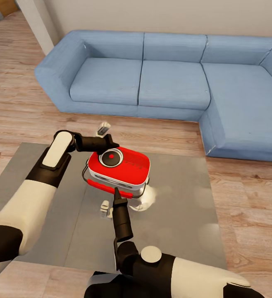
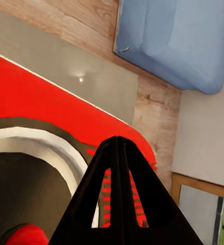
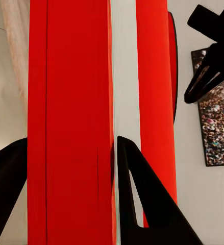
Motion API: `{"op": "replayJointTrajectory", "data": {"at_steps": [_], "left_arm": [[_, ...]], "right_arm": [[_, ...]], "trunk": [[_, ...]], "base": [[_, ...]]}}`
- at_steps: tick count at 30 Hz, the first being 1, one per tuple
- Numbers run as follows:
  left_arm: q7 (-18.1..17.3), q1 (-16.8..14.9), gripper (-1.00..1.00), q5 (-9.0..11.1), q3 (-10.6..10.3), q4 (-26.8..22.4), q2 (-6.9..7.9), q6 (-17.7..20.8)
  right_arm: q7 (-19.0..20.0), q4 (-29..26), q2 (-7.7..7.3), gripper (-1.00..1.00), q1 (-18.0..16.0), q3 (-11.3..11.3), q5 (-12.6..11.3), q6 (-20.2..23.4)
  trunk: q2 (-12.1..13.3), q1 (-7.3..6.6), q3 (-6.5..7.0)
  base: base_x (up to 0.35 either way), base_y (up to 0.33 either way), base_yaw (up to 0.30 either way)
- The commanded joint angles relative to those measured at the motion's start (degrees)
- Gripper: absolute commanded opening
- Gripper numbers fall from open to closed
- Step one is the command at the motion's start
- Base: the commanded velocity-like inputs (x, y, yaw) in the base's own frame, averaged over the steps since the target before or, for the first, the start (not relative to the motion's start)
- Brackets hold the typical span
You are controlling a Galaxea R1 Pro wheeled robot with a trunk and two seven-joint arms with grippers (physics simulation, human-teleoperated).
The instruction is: Turn on the radio receiver that's on the table in the living room.
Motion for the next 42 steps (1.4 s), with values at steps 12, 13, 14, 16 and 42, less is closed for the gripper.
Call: {"op": "replayJointTrajectory", "data": {"at_steps": [12, 13, 14, 16, 42], "left_arm": [[0.06, 0.0, -1.0, -0.04, 0.0, 2.09, 0.13, 0.0], [0.07, 0.0, -1.0, -0.05, -0.01, 2.48, 0.13, 0.0], [0.08, 0.0, -1.0, -0.07, -0.05, 2.92, 0.13, 0.0], [0.08, 0.0, -1.0, -0.07, -0.07, 3.32, 0.1, 0.0], [0.06, 0.0, -1.0, 6.79, 0.12, -4.94, 1.72, -0.07]], "right_arm": [[0.0, -0.04, 0.0, -1.0, 0.0, -0.87, 0.71, 0.37], [-0.03, -0.04, 0.0, -1.0, 0.01, -0.88, 0.71, 0.37], [-0.05, -0.04, 0.0, -1.0, 0.0, -0.88, 0.7, 0.39], [-0.04, -0.04, 0.0, -1.0, 0.01, -0.88, 0.7, 0.4], [0.18, 0.05, 0.0, -1.0, 0.0, -0.93, 0.61, 0.45]], "trunk": [[-0.01, 0.0, 0.0], [-0.01, 0.0, 0.0], [-0.01, 0.0, 0.0], [-0.01, 0.0, 0.0], [-0.01, 0.0, 0.0]], "base": [[0.0, 0.0, 0.0], [0.0, 0.0, 0.0], [0.0, 0.0, 0.0], [0.0, 0.0, 0.0], [0.0, 0.0, 0.0]]}}
